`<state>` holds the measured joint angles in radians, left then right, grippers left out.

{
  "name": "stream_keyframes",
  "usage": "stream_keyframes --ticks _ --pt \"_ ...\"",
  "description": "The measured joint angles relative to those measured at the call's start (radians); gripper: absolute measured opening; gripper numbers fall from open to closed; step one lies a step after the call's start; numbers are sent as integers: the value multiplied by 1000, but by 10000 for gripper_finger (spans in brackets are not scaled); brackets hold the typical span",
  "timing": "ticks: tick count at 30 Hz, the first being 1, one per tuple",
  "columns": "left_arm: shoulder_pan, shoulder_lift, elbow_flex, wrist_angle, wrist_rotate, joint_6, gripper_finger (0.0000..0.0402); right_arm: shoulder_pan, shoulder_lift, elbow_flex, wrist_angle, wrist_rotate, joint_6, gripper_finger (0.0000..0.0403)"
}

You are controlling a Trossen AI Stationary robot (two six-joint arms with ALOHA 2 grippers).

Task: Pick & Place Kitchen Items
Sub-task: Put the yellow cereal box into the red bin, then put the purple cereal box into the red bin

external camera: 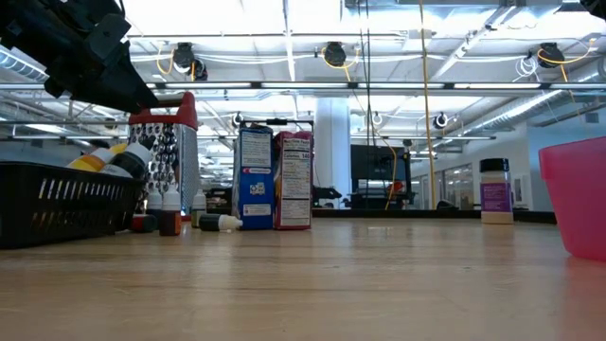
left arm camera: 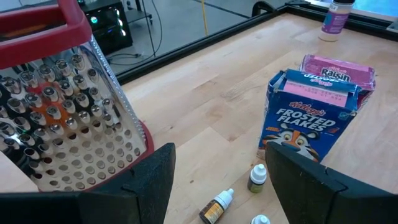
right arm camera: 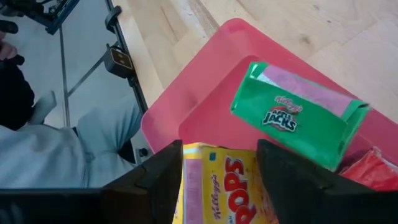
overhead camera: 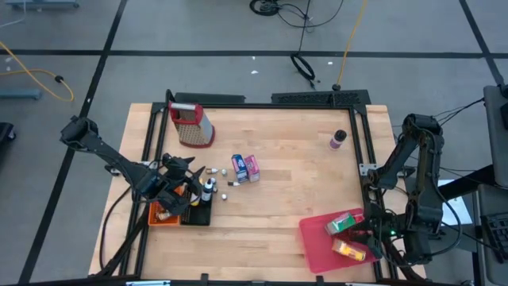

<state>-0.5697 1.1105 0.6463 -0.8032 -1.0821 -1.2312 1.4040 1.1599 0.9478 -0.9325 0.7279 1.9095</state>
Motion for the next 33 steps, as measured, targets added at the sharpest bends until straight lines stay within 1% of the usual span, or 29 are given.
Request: stream_keyframes --ticks 11,14,18,19,21,24,26,28,30,33 --pt "0 0 0 0 0 0 253 0 -1 0 10 5 -10 185" --pt "0 0 0 0 -1 0 253 -9 -9 0 47 5 -22 186" --pt "0 0 0 3 -8 19 253 -27 -36 0 138 8 -98 186" --pt "0 0 0 11 -11 31 253 -35 -46 0 168 15 -135 186" --pt "0 0 0 43 -22 69 253 -54 -64 0 220 62 -224 186" --pt "11 0 0 124 -37 161 253 -106 -94 0 293 174 -394 187" --pt "25 0 0 187 -37 231 253 -169 -102 0 343 243 -534 186" --pt "42 0 0 255 -31 306 253 -251 -103 0 401 250 -696 183" --pt "61 0 0 314 -11 374 253 -347 -91 0 468 227 -842 178" --pt "91 0 0 391 18 461 253 -507 -48 0 569 139 -1049 173"
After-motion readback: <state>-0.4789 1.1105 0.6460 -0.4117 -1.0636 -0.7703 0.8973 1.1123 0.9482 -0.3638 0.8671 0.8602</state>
